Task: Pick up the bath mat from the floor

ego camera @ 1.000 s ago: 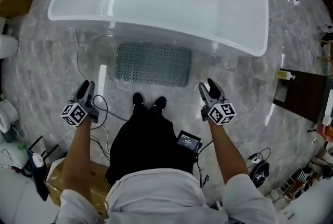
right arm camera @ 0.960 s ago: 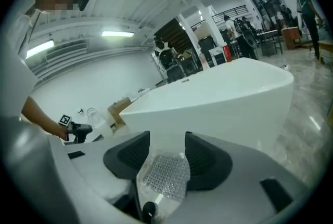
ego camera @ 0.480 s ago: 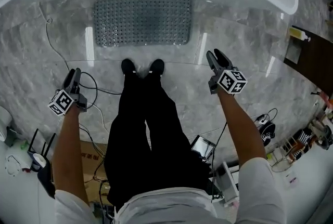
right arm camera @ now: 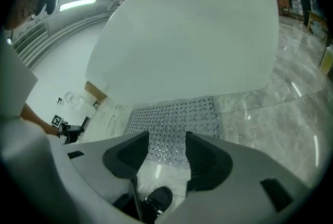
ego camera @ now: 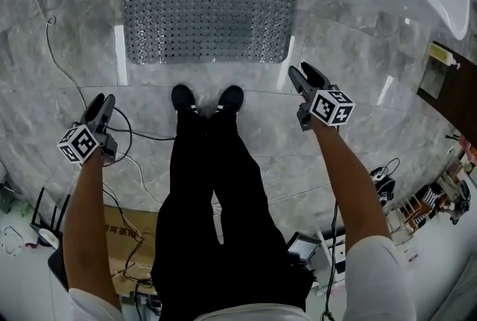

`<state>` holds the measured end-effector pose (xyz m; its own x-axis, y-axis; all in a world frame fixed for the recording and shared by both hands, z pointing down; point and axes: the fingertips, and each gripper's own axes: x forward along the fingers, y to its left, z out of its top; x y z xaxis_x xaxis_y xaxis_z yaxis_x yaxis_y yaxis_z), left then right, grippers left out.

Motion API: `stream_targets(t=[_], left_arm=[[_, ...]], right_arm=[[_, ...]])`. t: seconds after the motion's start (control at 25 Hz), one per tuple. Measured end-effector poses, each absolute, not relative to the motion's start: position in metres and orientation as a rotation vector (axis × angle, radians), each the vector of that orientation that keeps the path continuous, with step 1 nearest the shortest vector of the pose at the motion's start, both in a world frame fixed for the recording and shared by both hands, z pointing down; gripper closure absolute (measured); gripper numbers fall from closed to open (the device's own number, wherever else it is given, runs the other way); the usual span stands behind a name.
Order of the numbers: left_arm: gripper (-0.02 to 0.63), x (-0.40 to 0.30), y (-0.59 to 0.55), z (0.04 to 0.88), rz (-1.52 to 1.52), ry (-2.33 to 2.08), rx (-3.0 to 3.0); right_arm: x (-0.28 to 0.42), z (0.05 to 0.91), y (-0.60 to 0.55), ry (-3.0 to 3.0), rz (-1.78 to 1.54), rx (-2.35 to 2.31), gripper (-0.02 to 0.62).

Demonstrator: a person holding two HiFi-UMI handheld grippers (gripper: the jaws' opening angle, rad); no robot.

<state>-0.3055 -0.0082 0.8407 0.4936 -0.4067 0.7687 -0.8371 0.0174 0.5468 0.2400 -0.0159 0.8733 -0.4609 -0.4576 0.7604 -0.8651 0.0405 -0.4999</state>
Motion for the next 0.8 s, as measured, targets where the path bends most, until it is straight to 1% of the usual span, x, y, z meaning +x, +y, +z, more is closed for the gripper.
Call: stream_targets(t=[0.32,0.52,0.8], left_arm=[[0.38,-0.309,-0.019,0.917,0.607,-1.031,1.604],[0.371,-0.312,-0.028,0.965,0.666,-1.007,1.594],[0.356,-0.316,-0.059,1.029,0.745,-0.977,1.639]], right_arm=[[0.22,0.962,-0.02,-1.949,1.373,1.166,0.367],[0.237,1.021,-0.023,-1.879,1.369,1.172,0.355],[0.269,1.078,-0.028,-1.799,1.322,1.219,0.347]])
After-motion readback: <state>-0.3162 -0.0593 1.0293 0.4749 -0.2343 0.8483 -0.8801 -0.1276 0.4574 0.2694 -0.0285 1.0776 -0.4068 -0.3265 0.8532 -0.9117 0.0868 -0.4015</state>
